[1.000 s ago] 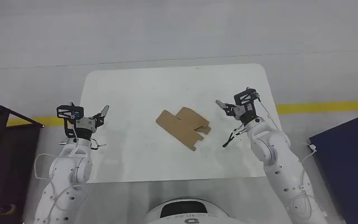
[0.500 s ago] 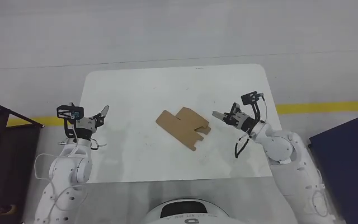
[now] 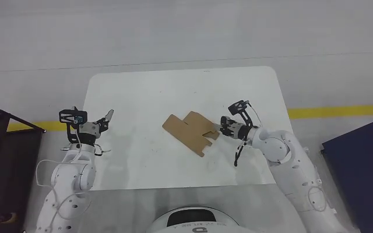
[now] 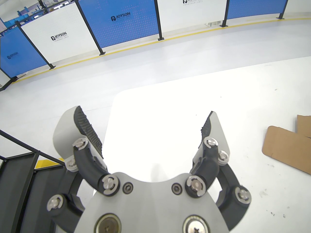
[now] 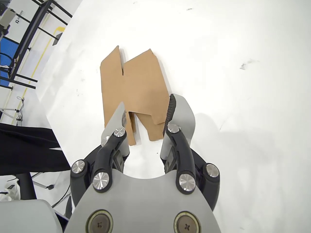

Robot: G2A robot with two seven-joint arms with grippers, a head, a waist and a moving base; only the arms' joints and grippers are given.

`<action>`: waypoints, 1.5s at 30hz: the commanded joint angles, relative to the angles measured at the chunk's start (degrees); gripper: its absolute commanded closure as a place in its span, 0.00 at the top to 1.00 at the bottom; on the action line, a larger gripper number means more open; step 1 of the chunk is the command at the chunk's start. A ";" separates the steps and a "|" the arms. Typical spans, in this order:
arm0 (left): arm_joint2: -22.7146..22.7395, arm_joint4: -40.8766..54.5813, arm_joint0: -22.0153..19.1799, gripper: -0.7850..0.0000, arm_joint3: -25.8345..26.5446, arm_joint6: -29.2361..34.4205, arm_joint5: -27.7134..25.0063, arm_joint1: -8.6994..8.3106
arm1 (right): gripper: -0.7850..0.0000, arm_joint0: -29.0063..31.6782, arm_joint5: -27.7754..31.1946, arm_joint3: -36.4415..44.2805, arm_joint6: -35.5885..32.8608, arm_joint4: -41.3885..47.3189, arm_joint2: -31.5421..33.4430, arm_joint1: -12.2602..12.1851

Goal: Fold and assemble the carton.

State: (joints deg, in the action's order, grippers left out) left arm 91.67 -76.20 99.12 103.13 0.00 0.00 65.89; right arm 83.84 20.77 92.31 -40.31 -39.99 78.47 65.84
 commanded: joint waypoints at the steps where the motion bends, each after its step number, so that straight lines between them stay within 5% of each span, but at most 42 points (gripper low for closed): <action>1: 0.00 0.00 0.00 1.00 0.00 0.00 0.00 0.00 | 0.51 -0.94 -0.28 -1.79 -0.03 0.96 -0.13 0.03; 23: 0.00 0.00 0.00 1.00 0.00 0.00 0.00 0.00 | 0.47 -7.71 2.83 -15.55 -2.73 11.36 -2.35 -0.06; 45: 0.00 0.00 0.00 1.00 0.00 0.00 0.00 0.00 | 0.32 -10.26 2.39 -19.38 -7.11 18.99 -5.80 -0.14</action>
State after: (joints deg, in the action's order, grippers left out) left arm 91.67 -76.20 99.12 103.13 0.00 0.00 65.89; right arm 73.63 23.29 72.98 -47.25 -21.23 72.81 65.70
